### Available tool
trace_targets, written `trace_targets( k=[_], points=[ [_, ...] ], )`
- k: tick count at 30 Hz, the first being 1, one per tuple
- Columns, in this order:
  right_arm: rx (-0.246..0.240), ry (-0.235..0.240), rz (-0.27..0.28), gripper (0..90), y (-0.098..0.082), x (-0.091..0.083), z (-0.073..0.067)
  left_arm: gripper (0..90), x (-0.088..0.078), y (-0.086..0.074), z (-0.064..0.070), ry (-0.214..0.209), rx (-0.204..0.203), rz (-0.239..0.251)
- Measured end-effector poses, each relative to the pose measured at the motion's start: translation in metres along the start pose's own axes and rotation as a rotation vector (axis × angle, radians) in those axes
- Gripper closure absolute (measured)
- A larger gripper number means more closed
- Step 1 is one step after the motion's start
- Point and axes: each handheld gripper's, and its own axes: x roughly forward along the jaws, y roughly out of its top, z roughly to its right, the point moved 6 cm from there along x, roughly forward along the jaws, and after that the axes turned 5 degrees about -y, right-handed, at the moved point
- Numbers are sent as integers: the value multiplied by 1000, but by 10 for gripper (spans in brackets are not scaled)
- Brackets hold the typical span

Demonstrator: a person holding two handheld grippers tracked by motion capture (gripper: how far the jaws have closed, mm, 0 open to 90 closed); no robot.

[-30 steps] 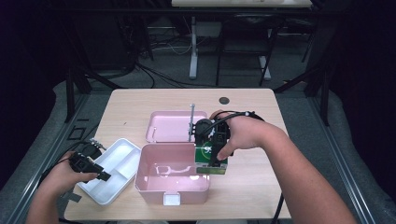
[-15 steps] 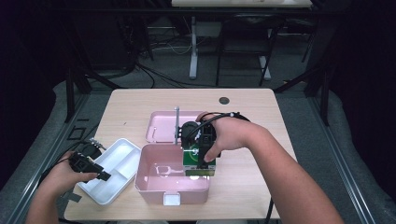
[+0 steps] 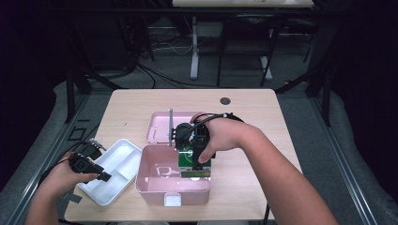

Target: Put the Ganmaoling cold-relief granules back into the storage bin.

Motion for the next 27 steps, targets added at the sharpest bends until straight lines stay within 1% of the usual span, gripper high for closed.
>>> trace_targets(
  k=[2,4,9,12,16,19,22,26,27],
  points=[
    [-8,-2,-3,175,1,1,0,491,0,0,0,-1,0,0],
    [-5,3,0,174,3,3,-1,491,0,0,0,0,1,4],
    [-13,-8,-13,174,5,8,0,491,-1,0,0,-2,2,4],
    [-8,3,-11,174,5,13,0,491,-1,-1,0,-2,-1,3],
    [-13,-1,-22,174,4,23,-1,491,-1,0,0,-2,0,3],
    [-5,16,-17,174,4,30,-2,491,-1,0,0,-3,0,5],
    [-11,12,-29,173,3,40,-3,491,0,0,0,-2,1,2],
    [-6,27,-15,173,4,50,-4,492,1,0,0,-3,4,-2],
    [-8,28,-19,173,3,53,-4,491,0,0,0,-3,5,-2]
  ],
)
